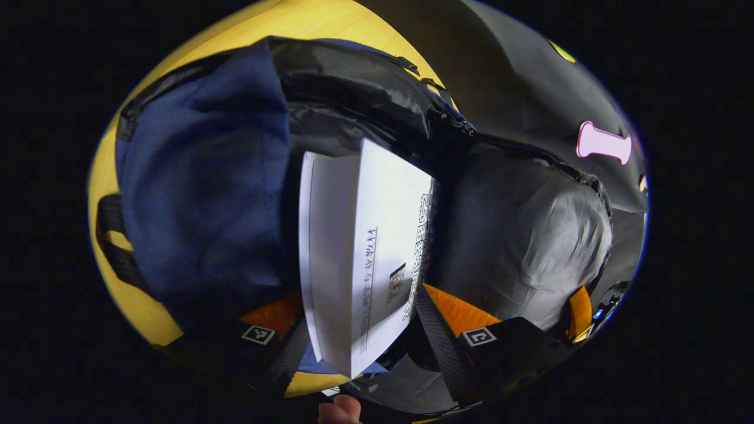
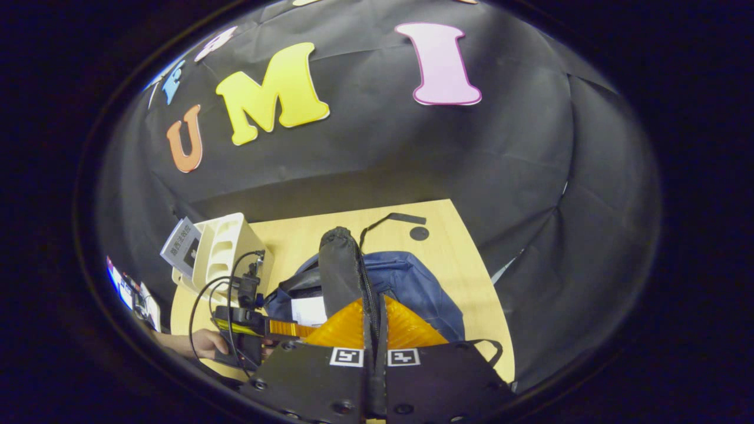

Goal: Open the schoolbag, grab two books from the bookshelf and put them into the schoolbag.

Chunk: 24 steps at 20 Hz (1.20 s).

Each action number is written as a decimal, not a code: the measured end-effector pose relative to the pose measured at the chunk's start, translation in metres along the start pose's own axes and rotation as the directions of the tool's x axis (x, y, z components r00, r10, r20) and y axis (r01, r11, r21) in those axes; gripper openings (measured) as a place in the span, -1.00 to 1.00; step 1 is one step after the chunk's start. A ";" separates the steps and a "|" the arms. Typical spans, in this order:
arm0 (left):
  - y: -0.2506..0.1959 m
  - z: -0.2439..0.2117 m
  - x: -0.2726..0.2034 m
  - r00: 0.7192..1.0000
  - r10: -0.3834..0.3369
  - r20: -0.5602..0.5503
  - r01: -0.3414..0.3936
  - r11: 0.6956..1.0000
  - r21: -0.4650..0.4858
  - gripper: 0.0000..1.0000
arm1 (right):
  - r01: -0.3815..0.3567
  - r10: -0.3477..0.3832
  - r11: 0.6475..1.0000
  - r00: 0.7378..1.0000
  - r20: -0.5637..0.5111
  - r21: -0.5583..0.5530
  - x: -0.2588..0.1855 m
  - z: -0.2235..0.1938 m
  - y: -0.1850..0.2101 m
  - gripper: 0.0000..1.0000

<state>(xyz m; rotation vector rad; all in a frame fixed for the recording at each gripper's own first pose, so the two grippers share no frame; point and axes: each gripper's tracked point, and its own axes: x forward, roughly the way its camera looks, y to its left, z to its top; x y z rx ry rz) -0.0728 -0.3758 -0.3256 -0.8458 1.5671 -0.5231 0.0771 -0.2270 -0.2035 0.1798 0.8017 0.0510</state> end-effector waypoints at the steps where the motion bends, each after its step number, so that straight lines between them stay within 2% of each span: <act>1: 0.001 0.000 -0.007 0.999 0.042 0.003 -0.042 0.999 0.016 0.99 | 0.002 -0.002 1.000 1.000 0.000 0.001 0.000 0.000 0.000 -0.99; 3: 0.006 -0.001 -0.027 0.992 0.124 0.012 -0.125 0.991 0.054 0.99 | 0.006 -0.006 1.000 1.000 0.000 -0.001 0.001 -0.002 0.000 -0.99; 6: -0.004 -0.004 -0.066 0.982 0.183 0.034 -0.186 0.974 0.130 0.99 | 0.014 -0.014 1.000 1.000 -0.008 -0.021 0.002 -0.006 0.000 -0.99; 8: -0.010 -0.011 -0.101 0.969 0.240 0.061 -0.247 0.951 0.186 0.98 | 0.020 -0.020 0.999 1.000 -0.003 -0.029 -0.001 -0.005 0.001 -0.99; 11: -0.023 -0.008 -0.161 0.951 0.264 0.162 -0.298 0.922 0.246 0.99 | 0.027 -0.027 0.999 1.000 -0.001 -0.041 -0.002 -0.005 0.005 -0.99; 15: -0.003 0.009 -0.233 0.873 0.353 0.337 -0.457 0.832 0.313 0.98 | 0.037 -0.037 0.998 0.999 0.005 -0.051 -0.006 -0.004 0.011 -0.99; 17: 0.004 0.010 -0.258 0.835 0.374 0.404 -0.513 0.795 0.325 0.99 | 0.045 -0.045 0.997 0.999 0.006 -0.066 -0.007 -0.007 0.015 -0.99; 19: 0.012 0.015 -0.293 0.785 0.395 0.478 -0.577 0.749 0.327 1.00 | 0.049 -0.048 0.996 0.999 0.003 -0.079 -0.008 -0.009 0.020 -0.99; 20: 0.017 0.020 -0.311 0.751 0.415 0.514 -0.615 0.723 0.314 0.98 | 0.047 -0.047 0.996 0.999 0.001 -0.081 -0.009 -0.012 0.023 -0.99; 21: 0.018 0.023 -0.328 0.733 0.420 0.534 -0.630 0.717 0.301 0.97 | 0.047 -0.047 0.995 0.999 -0.003 -0.084 -0.009 -0.013 0.026 -0.99; 23: 0.020 0.032 -0.364 0.709 0.419 0.567 -0.638 0.724 0.264 0.98 | 0.048 -0.049 0.994 0.999 -0.004 -0.097 -0.009 -0.012 0.032 -0.94; 24: 0.023 0.040 -0.382 0.690 0.420 0.589 -0.649 0.719 0.248 0.97 | 0.050 -0.050 0.993 0.999 -0.003 -0.105 -0.009 -0.013 0.033 -0.99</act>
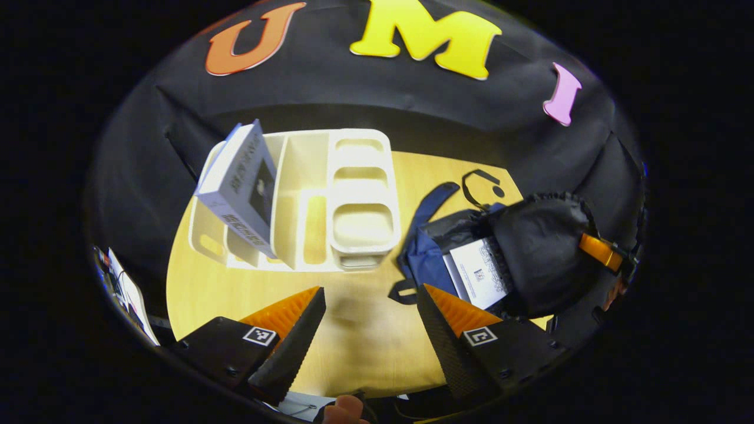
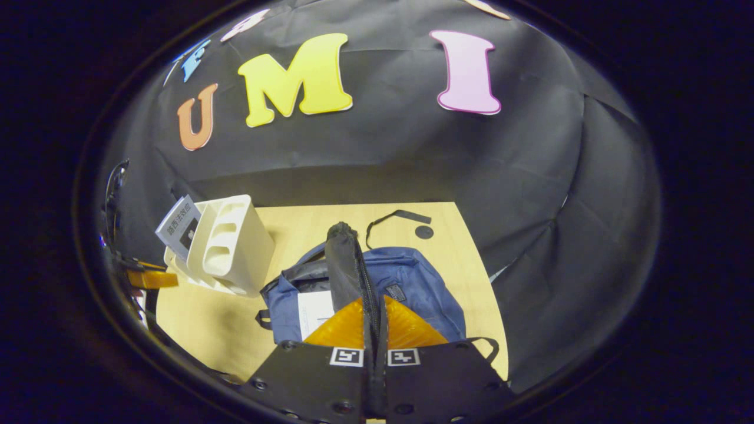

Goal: Open the schoolbag, grab two books from the bookshelf and put them into the schoolbag.

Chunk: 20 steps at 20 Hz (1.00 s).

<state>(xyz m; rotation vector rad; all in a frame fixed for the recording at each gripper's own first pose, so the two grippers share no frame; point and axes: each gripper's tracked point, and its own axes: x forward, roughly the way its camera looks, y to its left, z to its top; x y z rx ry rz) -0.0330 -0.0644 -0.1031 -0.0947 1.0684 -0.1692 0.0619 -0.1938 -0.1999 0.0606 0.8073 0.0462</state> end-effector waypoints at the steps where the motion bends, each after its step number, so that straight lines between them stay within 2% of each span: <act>1: 0.016 0.011 -0.006 0.999 0.022 0.026 -0.022 1.000 -0.002 0.98 | 0.005 -0.005 1.000 1.000 0.002 -0.007 0.000 0.001 0.002 -0.99; 3: 0.047 0.036 -0.021 0.994 0.074 0.079 -0.073 0.997 -0.010 0.96 | 0.032 -0.032 0.999 0.999 0.008 -0.037 0.000 0.003 0.001 -0.94; 4: 0.060 0.049 -0.028 0.991 0.089 0.104 -0.087 0.996 -0.018 0.96 | 0.038 -0.038 0.998 0.999 0.011 -0.051 0.000 0.002 0.003 -0.99; 7: 0.092 0.085 -0.042 0.981 0.123 0.148 -0.121 0.992 -0.025 1.00 | 0.038 -0.038 0.998 0.999 0.007 -0.050 0.003 0.002 0.010 -0.99; 8: 0.102 0.094 -0.042 0.980 0.136 0.146 -0.133 0.991 -0.027 0.96 | 0.043 -0.043 0.998 0.999 0.010 -0.043 0.003 0.003 0.009 -0.99; 11: 0.121 0.114 -0.033 0.982 0.142 0.122 -0.140 0.990 -0.026 0.96 | 0.054 -0.053 0.998 0.999 0.013 -0.031 0.003 0.005 0.008 -0.99; 14: 0.134 0.128 -0.011 0.993 0.105 0.057 -0.103 0.994 -0.046 0.96 | 0.054 -0.054 0.998 0.999 0.006 -0.016 0.004 0.003 0.007 -0.99; 16: 0.149 0.137 0.006 0.993 0.115 0.011 -0.114 0.992 -0.047 0.96 | 0.057 -0.057 0.998 0.998 0.001 -0.009 0.005 0.002 0.006 -0.99; 18: 0.167 0.147 0.025 0.988 0.151 -0.019 -0.151 0.988 -0.007 0.96 | 0.062 -0.062 0.998 0.998 0.000 0.001 0.008 0.003 0.005 -0.99; 20: 0.169 0.147 0.039 0.986 0.152 -0.066 -0.151 0.988 0.026 0.96 | 0.063 -0.063 0.998 0.998 -0.003 0.005 0.008 0.001 0.005 -0.99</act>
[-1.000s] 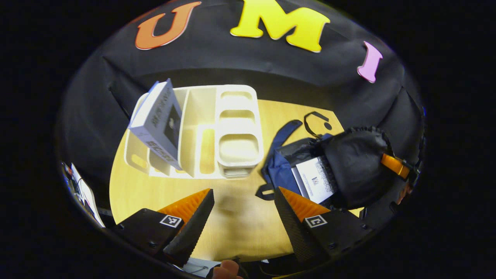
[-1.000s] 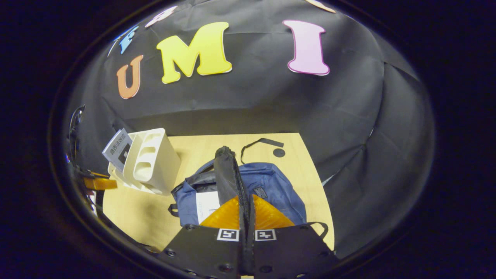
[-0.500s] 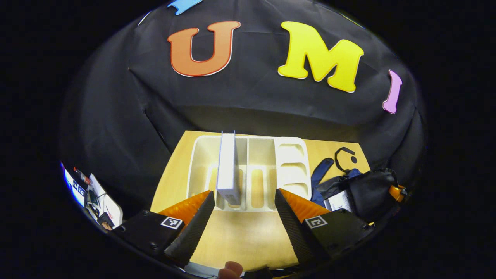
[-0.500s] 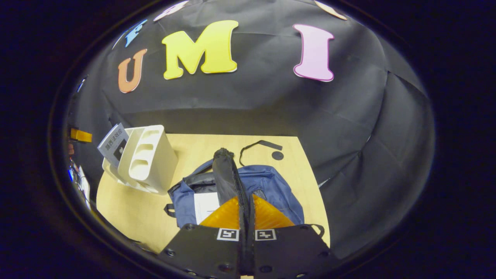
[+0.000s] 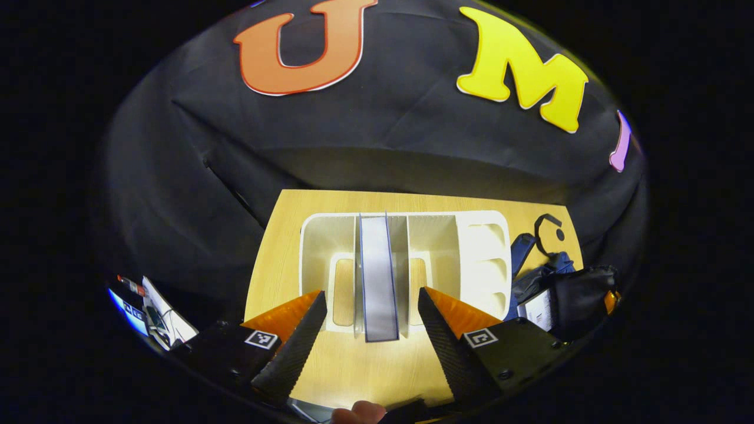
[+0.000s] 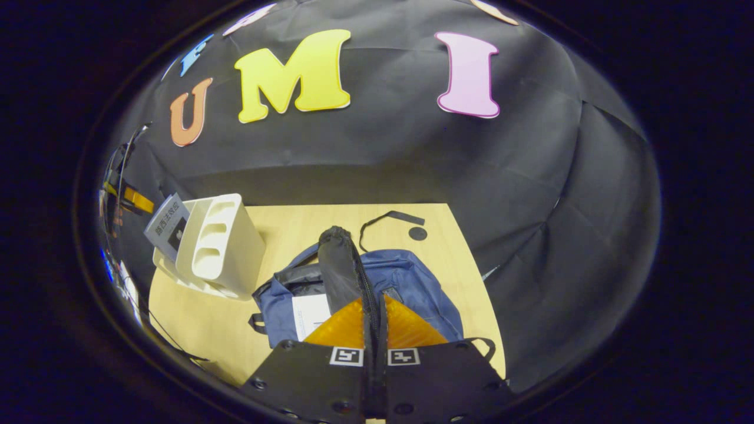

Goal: Open the schoolbag, grab two books from the bookshelf and put them into the schoolbag.

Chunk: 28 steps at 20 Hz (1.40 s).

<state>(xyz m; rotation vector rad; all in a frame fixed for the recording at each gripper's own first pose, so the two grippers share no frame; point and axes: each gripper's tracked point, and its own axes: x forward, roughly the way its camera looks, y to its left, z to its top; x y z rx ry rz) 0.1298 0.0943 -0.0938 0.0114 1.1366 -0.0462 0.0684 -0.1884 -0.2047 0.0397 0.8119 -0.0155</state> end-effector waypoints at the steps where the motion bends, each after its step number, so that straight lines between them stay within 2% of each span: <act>1: -0.001 0.000 0.008 1.000 -0.010 -0.018 0.010 1.000 0.008 0.96 | 0.000 0.000 1.000 1.000 -0.001 0.002 0.000 0.000 0.000 -0.99; 7: 0.001 -0.005 0.044 0.991 -0.029 -0.133 0.033 0.999 0.026 0.96 | 0.004 -0.004 1.000 1.000 -0.009 0.026 0.004 -0.003 0.000 -0.99; 10: -0.001 -0.013 0.059 0.978 -0.048 -0.201 0.053 0.998 0.018 1.00 | 0.002 -0.002 0.999 1.000 -0.015 0.038 0.006 -0.006 0.001 -0.99; 12: -0.007 -0.022 0.066 0.963 -0.071 -0.258 0.075 0.997 0.005 0.96 | 0.001 0.000 0.999 1.000 -0.019 0.046 0.007 -0.007 0.002 -0.99; 15: -0.003 -0.028 0.078 0.947 -0.058 -0.316 0.067 0.998 0.016 0.92 | -0.002 0.003 0.999 1.000 -0.018 0.051 0.006 -0.008 0.001 -0.99; 18: 0.000 -0.032 0.082 0.936 -0.038 -0.350 0.051 0.998 0.028 0.77 | -0.007 0.008 0.999 1.000 -0.016 0.047 0.006 -0.010 0.001 -0.99; 19: 0.002 -0.032 0.084 0.936 -0.033 -0.351 0.047 0.998 0.030 0.83 | -0.008 0.008 0.999 1.000 -0.016 0.048 0.006 -0.010 0.001 -0.99; 20: 0.004 -0.030 0.087 0.937 -0.022 -0.350 0.036 0.999 0.032 0.66 | -0.009 0.010 0.999 1.000 -0.018 0.052 0.007 -0.011 0.001 -0.99; 25: 0.006 -0.035 0.091 0.930 0.003 -0.368 0.006 1.000 0.024 0.31 | -0.017 0.018 0.998 1.000 -0.022 0.053 0.009 -0.016 0.002 -0.99; 26: 0.004 -0.037 0.096 0.930 0.001 -0.367 0.008 1.000 0.022 0.12 | -0.020 0.021 0.998 1.000 -0.022 0.054 0.009 -0.016 0.002 -0.99; 27: 0.001 -0.037 0.091 0.929 -0.016 -0.370 0.022 1.000 0.014 0.19 | -0.022 0.024 0.998 0.999 -0.022 0.057 0.008 -0.017 0.002 -0.99; 28: -0.001 -0.039 0.088 0.926 -0.014 -0.377 0.016 1.000 0.001 0.01 | -0.024 0.026 0.998 0.999 -0.022 0.057 0.008 -0.018 0.002 -0.99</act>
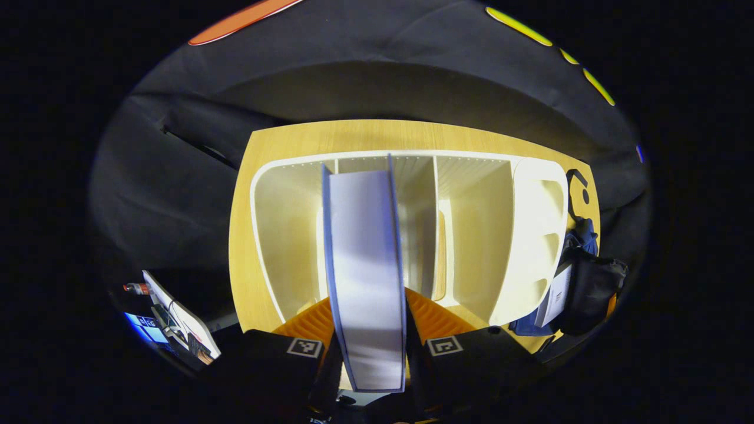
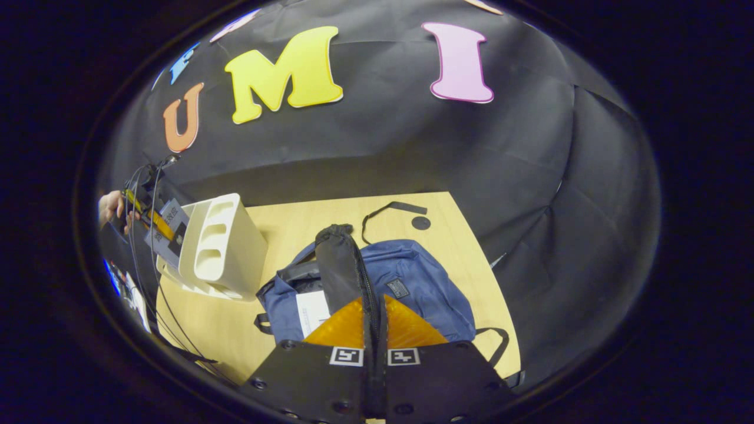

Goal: Open the schoolbag, grab two books from the bookshelf and put them into the schoolbag.

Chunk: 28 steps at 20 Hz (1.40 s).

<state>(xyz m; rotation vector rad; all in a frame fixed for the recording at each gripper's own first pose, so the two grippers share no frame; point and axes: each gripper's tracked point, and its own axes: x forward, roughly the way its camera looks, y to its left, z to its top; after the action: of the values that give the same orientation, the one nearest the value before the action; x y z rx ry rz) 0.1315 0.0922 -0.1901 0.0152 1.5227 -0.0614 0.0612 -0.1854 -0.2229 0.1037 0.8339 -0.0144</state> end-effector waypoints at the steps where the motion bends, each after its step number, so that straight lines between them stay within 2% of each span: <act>1: 0.000 -0.002 -0.001 1.000 -0.003 -0.005 0.003 1.000 -0.008 -0.13 | -0.001 0.001 1.000 1.000 0.002 0.000 0.000 0.000 -0.001 -0.99; 2: 0.001 -0.002 -0.003 1.000 -0.002 -0.001 0.002 1.000 -0.013 -0.02 | -0.003 0.003 1.000 1.000 0.001 0.001 0.000 0.000 -0.001 -0.99; 5: 0.005 -0.007 -0.020 1.000 0.005 0.027 -0.005 1.000 -0.012 -0.14 | -0.007 0.007 1.000 1.000 0.005 -0.002 -0.002 -0.001 -0.003 -0.99; 7: 0.013 -0.012 -0.038 0.998 0.023 0.060 -0.022 1.000 -0.010 -0.15 | -0.015 0.015 1.000 1.000 0.007 -0.002 -0.001 -0.001 -0.002 -0.99; 9: 0.014 -0.022 -0.059 0.997 0.009 0.083 -0.008 1.000 -0.019 -0.16 | -0.024 0.024 1.000 1.000 0.007 -0.008 -0.003 -0.004 0.000 -0.99; 10: 0.014 -0.028 -0.070 0.996 0.002 0.095 0.001 1.000 -0.027 -0.10 | -0.030 0.030 1.000 1.000 0.007 -0.010 -0.003 -0.004 0.001 -0.99; 11: 0.011 -0.035 -0.080 0.994 -0.007 0.109 0.012 0.999 -0.040 -0.17 | -0.034 0.034 0.999 0.999 0.006 -0.013 -0.003 -0.004 0.003 -0.99; 12: 0.009 -0.042 -0.092 0.991 -0.020 0.131 0.027 0.998 -0.054 -0.09 | -0.037 0.038 0.999 0.999 0.008 -0.015 -0.003 -0.004 0.003 -0.99; 13: 0.004 -0.050 -0.105 0.988 -0.037 0.151 0.047 0.997 -0.062 -0.15 | -0.042 0.042 0.999 0.999 0.009 -0.017 -0.003 -0.005 0.005 -0.99; 19: 0.004 -0.104 -0.178 0.955 -0.127 0.269 0.160 0.982 -0.103 -0.16 | -0.052 0.052 0.998 0.999 0.015 -0.030 -0.012 -0.009 0.004 -0.99; 23: 0.000 -0.119 -0.200 0.915 -0.222 0.337 0.285 0.946 -0.151 -0.16 | -0.054 0.054 0.998 0.998 0.018 -0.026 -0.016 -0.011 0.004 -0.99; 24: -0.008 -0.122 -0.202 0.900 -0.257 0.353 0.326 0.933 -0.152 -0.22 | -0.051 0.052 0.998 0.998 0.021 -0.026 -0.016 -0.011 0.004 -0.94; 26: -0.030 -0.126 -0.209 0.859 -0.348 0.375 0.429 0.890 -0.157 -0.16 | -0.048 0.049 0.998 0.999 0.023 -0.028 -0.018 -0.011 0.002 -0.99; 28: -0.059 -0.127 -0.212 0.804 -0.446 0.393 0.535 0.831 -0.153 -0.16 | -0.046 0.046 0.999 0.999 0.021 -0.025 -0.018 -0.013 0.000 -0.99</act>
<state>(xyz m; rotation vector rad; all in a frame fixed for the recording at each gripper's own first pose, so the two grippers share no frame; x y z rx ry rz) -0.0076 0.0456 0.0166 -0.5839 1.1376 -0.2726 0.0393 -0.1850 -0.2179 0.0992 0.8093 0.0380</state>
